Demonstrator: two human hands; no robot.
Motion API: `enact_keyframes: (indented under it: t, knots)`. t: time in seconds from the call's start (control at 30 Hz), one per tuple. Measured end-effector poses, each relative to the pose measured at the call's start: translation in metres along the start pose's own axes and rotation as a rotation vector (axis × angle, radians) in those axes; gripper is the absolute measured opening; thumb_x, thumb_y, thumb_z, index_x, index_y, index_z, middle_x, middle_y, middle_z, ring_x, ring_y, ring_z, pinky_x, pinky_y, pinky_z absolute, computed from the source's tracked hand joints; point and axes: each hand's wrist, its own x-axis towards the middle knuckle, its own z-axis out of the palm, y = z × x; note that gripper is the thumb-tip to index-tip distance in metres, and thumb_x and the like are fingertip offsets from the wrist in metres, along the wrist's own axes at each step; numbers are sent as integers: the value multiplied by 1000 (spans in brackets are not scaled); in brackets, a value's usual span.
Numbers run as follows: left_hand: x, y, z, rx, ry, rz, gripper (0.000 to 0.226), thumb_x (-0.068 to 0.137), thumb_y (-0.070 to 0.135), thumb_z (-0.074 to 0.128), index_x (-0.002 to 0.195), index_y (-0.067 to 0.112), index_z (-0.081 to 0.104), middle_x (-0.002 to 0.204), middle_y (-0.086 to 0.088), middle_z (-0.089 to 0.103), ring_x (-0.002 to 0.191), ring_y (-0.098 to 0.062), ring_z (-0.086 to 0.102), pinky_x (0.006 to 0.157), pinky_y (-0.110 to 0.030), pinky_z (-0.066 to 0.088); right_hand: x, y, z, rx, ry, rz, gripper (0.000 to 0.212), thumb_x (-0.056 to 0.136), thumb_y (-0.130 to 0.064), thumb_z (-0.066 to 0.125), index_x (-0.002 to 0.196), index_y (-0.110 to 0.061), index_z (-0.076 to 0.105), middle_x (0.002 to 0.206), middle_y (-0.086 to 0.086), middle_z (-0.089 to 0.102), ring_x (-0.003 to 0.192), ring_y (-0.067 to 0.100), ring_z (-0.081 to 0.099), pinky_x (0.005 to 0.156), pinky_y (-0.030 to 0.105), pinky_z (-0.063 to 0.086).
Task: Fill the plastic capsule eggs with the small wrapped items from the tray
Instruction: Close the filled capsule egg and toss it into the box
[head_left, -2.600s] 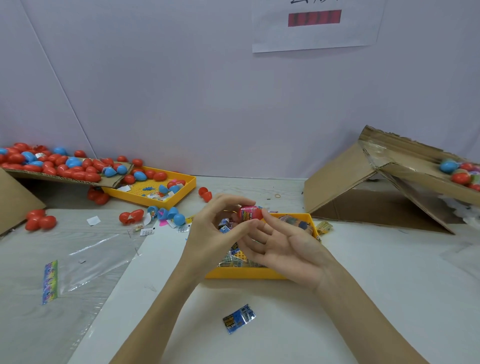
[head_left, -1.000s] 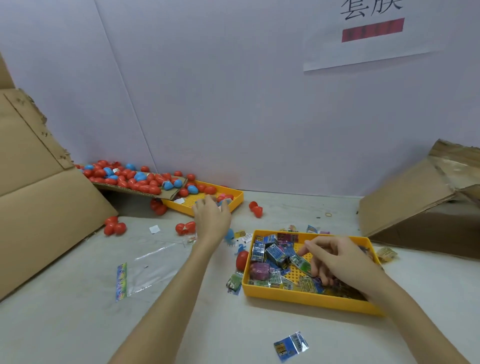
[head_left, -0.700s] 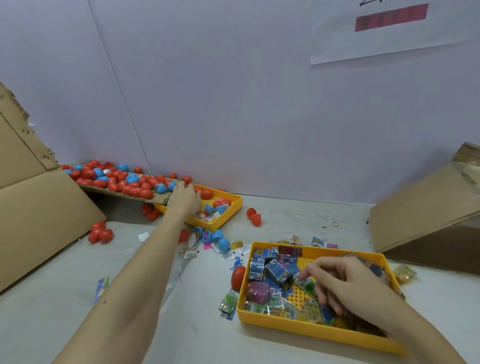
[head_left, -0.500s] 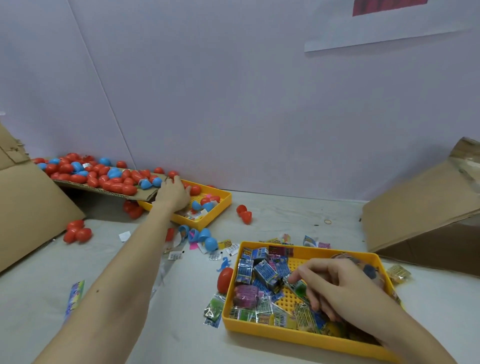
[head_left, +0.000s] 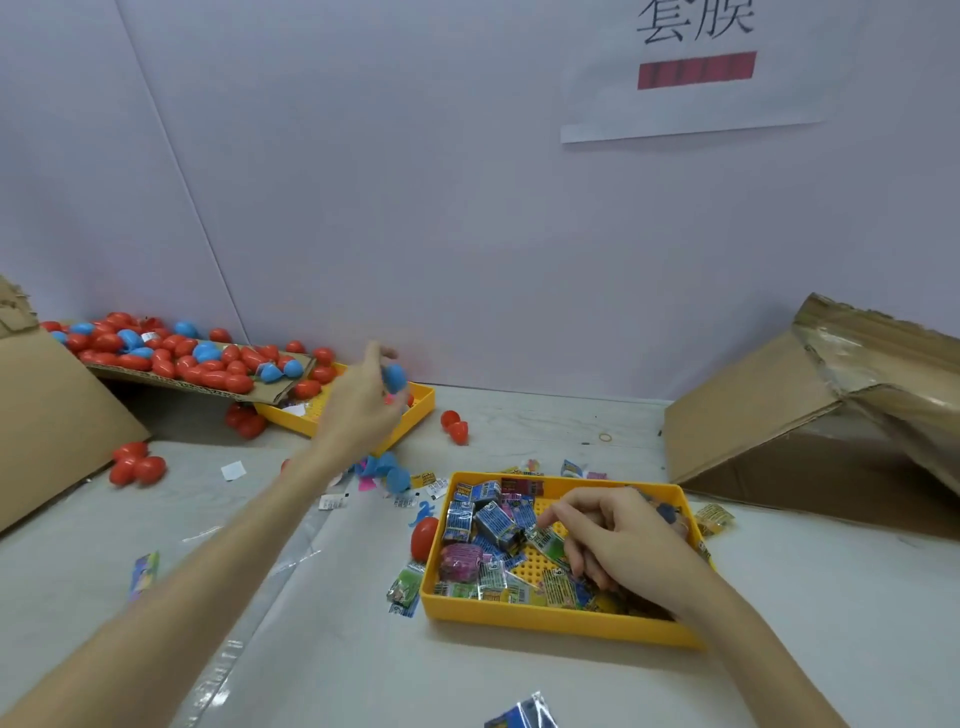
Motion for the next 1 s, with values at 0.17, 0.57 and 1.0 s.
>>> enact_keyframes:
  t: [0.17,0.57,1.0]
  knots:
    - [-101,95,6,-722,-167,43,25,92,21,75,112,25,61,94,3,73,84,-11,71,75,-20,56,-5,-6,10,-621,182,-73,13,97,-39,67,100,-29,60,82,-9,62,77,7,57,67,18,43]
    - [-135,102,17,-592,-210,131,30,89,22,78,117,29,68,112,3,56,90,-7,63,77,-16,52,-9,-10,10,-611,179,-64,11,93,-31,74,89,-28,63,89,-13,63,81,2,56,64,11,40]
    - [-138,108,15,-855,-283,-23,26,110,14,37,128,17,55,89,-10,67,72,-17,70,67,-25,57,-10,-4,11,-603,297,-165,29,107,-30,49,97,-17,72,98,1,53,85,12,50,64,20,32]
